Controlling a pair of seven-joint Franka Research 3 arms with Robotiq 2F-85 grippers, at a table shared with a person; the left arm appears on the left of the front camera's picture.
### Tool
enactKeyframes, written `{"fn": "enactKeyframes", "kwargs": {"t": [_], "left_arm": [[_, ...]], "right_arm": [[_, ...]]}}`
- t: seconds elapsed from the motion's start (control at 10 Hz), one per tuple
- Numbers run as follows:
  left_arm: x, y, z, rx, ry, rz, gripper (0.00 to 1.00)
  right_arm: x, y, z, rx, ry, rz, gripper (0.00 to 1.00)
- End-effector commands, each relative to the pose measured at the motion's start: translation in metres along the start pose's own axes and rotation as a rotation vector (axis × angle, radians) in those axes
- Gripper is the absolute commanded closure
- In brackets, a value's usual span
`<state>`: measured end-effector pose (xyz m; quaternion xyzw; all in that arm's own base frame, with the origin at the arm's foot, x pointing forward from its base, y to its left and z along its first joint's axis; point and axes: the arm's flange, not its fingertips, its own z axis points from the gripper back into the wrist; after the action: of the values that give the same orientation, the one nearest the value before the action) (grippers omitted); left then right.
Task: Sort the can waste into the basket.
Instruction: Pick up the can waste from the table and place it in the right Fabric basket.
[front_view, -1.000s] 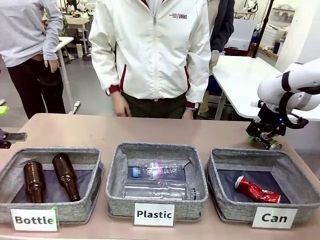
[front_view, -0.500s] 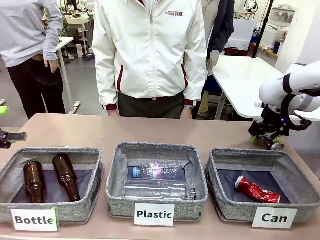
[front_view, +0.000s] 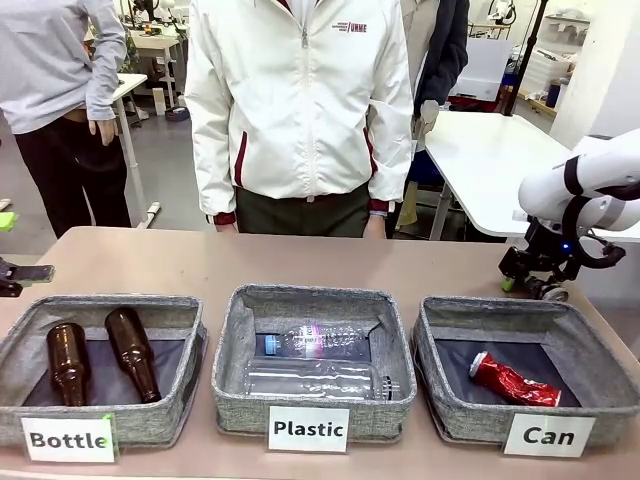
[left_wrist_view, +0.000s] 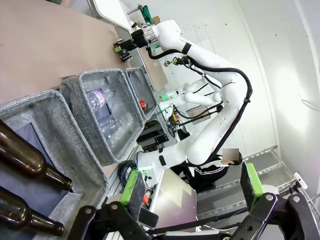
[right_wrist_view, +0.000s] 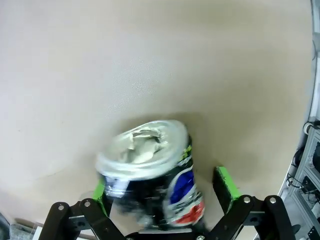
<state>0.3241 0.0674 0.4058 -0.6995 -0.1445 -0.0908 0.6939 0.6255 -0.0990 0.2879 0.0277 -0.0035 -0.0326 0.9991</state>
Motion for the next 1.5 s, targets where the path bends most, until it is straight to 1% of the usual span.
{"fn": "enactKeyframes", "kwargs": {"t": [0.0,0.4,0.5,0.6,0.8,0.9,1.0,1.1,1.2,1.4], "left_arm": [[-0.0036,-0.0024,0.0017,-0.005,0.014,0.0,0.0],[-0.0036,-0.0024,0.0017,-0.005,0.014,0.0,0.0],[-0.0036,-0.0024,0.0017,-0.005,0.014,0.0,0.0],[-0.0036,-0.0024,0.0017,-0.005,0.014,0.0,0.0],[-0.0036,-0.0024,0.0017,-0.005,0.014,0.0,0.0],[-0.0036,-0.0024,0.0017,-0.005,0.014,0.0,0.0],[-0.0036,-0.0024,0.0017,-0.005,0.014,0.0,0.0],[-0.0036,-0.0024,0.0017,-0.005,0.014,0.0,0.0],[-0.0036,-0.0024,0.0017,-0.005,0.014,0.0,0.0],[-0.0036,-0.0024,0.0017,-0.005,0.014,0.0,0.0]], "right_arm": [[0.0042,0.003,-0.0012,-0.011,0.009,-0.012,0.0],[0.0038,0.0037,-0.0024,0.005,0.019,-0.013,0.0],[0.0045,0.004,-0.002,-0.005,0.004,0.0,0.2],[0.0045,0.0046,-0.0012,-0.007,0.016,0.016,0.6],[0.0042,0.0042,0.0018,-0.01,0.005,0.019,1.0],[0.0038,0.005,0.0028,-0.008,0.0,0.023,1.0],[0.004,0.0053,0.0023,-0.006,0.0,0.024,0.87],[0.0035,0.0056,0.0019,-0.01,0.003,0.027,0.96],[0.0034,0.0052,0.0021,-0.01,0.002,0.028,1.0],[0.0035,0.0065,0.0068,-0.013,-0.011,0.034,1.0]]}}
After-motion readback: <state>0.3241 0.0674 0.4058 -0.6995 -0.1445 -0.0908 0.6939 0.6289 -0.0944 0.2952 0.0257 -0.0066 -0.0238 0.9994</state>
